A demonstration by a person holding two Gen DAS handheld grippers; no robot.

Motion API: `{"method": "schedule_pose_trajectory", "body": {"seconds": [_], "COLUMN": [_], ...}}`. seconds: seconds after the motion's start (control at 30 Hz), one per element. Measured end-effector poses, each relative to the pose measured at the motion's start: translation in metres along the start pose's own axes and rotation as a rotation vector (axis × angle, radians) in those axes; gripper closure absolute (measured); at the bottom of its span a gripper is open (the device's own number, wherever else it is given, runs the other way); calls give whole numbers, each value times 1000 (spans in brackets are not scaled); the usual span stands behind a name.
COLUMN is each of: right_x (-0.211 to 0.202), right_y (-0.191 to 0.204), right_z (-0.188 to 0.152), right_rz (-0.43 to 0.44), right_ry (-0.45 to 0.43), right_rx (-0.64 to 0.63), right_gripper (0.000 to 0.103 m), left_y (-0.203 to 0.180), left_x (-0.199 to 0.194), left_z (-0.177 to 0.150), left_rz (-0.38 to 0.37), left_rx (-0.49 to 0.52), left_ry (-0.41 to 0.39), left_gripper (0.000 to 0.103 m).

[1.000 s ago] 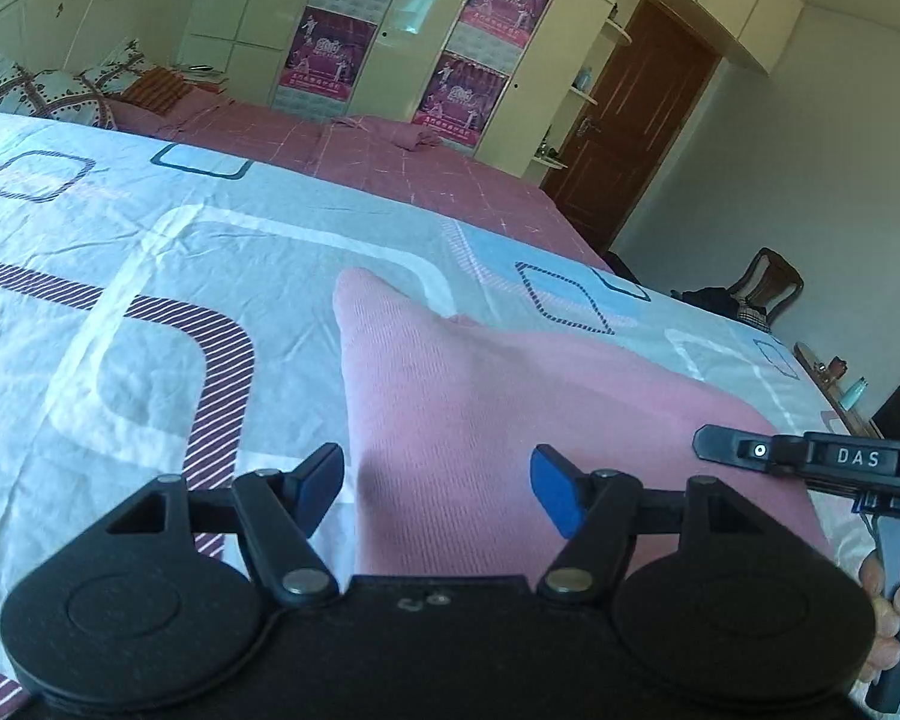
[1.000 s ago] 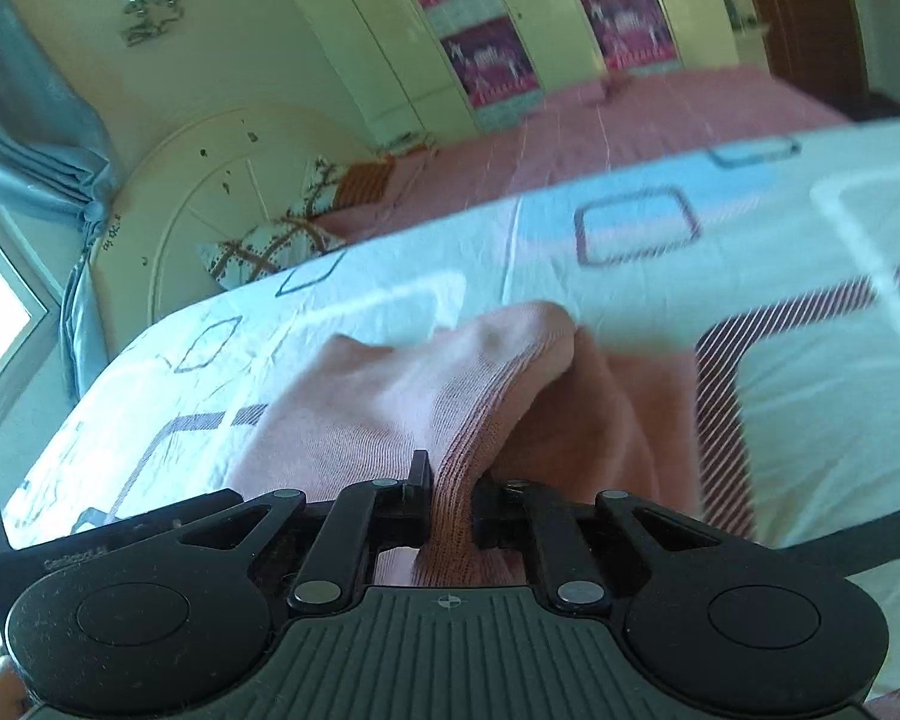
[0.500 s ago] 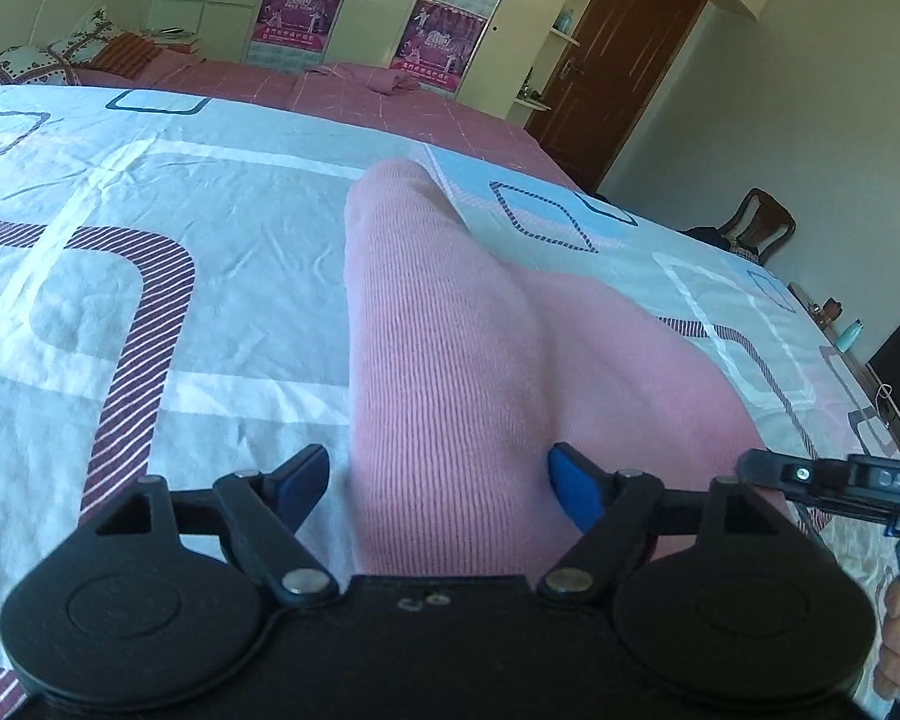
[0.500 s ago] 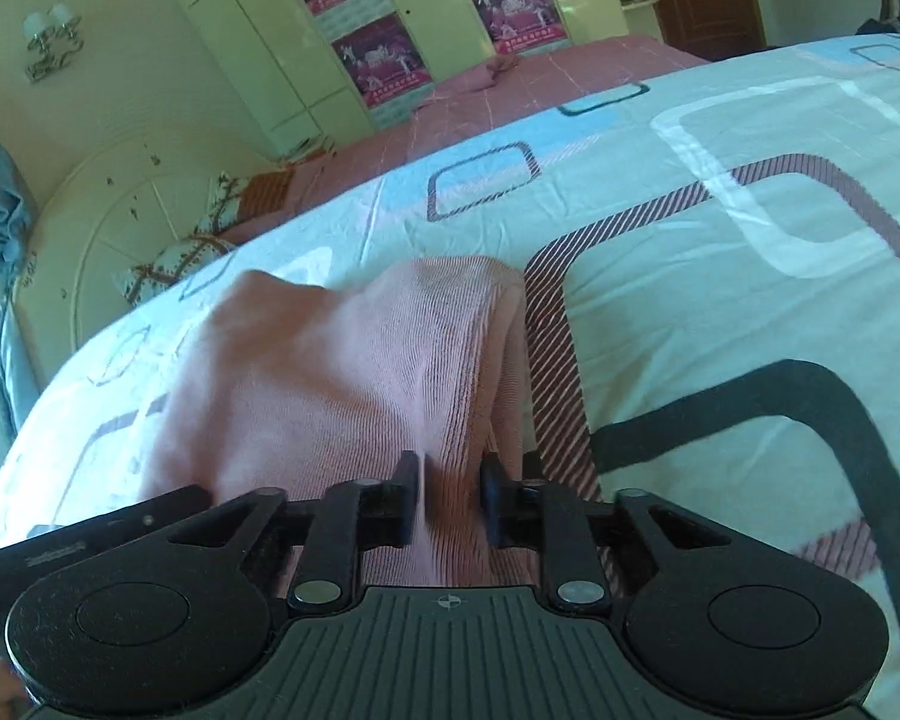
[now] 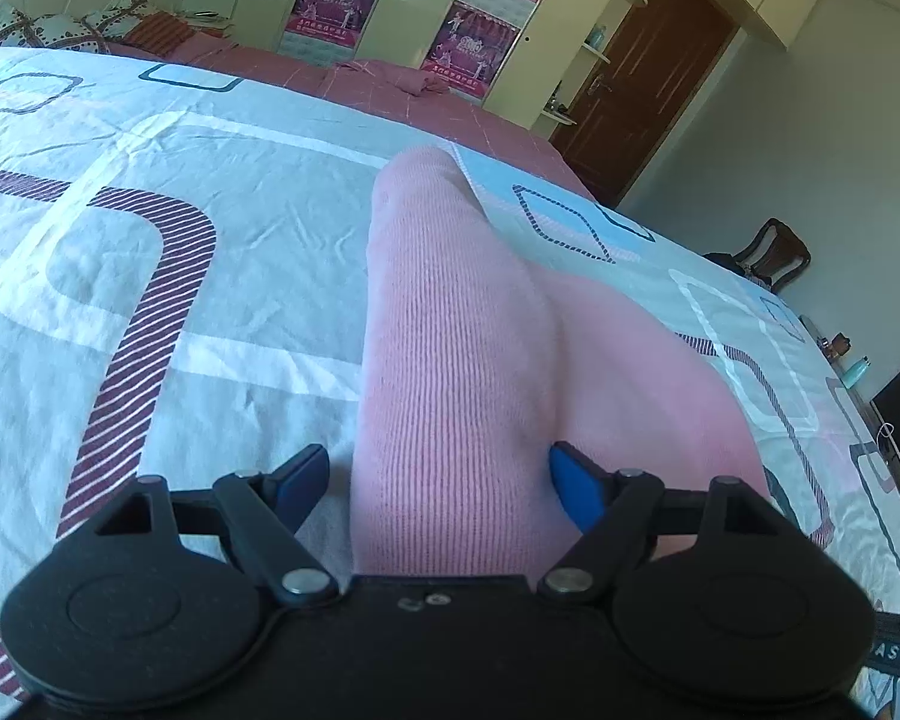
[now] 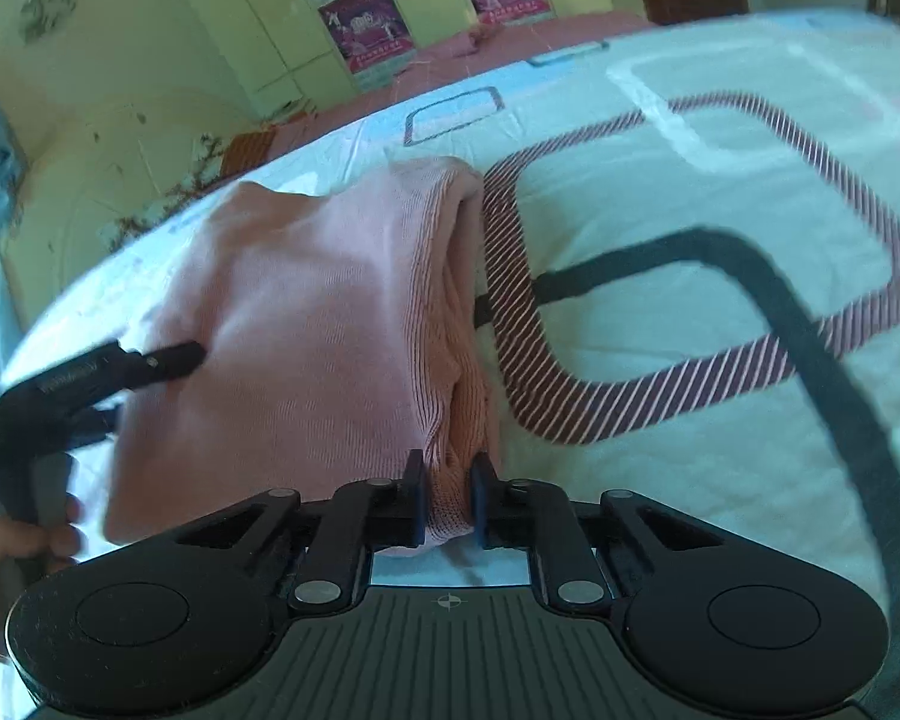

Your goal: Fold small clothes

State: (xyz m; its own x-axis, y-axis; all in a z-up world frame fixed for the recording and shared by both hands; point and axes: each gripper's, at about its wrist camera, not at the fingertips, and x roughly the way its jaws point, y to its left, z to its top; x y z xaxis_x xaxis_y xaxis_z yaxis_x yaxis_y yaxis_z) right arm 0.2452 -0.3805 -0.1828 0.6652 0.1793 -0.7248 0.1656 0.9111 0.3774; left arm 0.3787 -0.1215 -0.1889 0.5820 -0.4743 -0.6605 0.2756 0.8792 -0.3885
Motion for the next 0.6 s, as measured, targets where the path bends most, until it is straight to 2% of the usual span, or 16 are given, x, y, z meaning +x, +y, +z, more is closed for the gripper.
{"method": "schedule_pose_trajectory", "body": {"seconds": [0.07,0.13,0.2,0.27,0.33,0.37,0.47,0.6], "right_x": [5,10,0,-9,-13,-10,6,44], "right_y": [-10,-23,-22,-25,-25,-25,-21,-22], "right_z": [1,5,11,23,37,46,70,101], "right_rz": [-80,-33,-25,17,36,45,81,144], "right_ry": [-9,36,14,-20,-59,-75,-87,-60], "right_rx": [21,72,45,74,101,109,141,239], "right_gripper": [96,96,95,88,57,54,53,53], "left_y": [-2,-2,1,3,3,3,3,3], "left_x": [1,0,-2,-5,-3,0,11,34], "left_z": [0,3,10,18,29,35,51,68], "left_rz": [0,-8,-16,-24,-23,-20,-20,-20], "left_rx": [3,-11,-25,-37,-36,-39,-50,-58], "left_ry": [8,22,34,25,16,13,11,23], "left_gripper": [23,23,24,24,23,23,23,23]}}
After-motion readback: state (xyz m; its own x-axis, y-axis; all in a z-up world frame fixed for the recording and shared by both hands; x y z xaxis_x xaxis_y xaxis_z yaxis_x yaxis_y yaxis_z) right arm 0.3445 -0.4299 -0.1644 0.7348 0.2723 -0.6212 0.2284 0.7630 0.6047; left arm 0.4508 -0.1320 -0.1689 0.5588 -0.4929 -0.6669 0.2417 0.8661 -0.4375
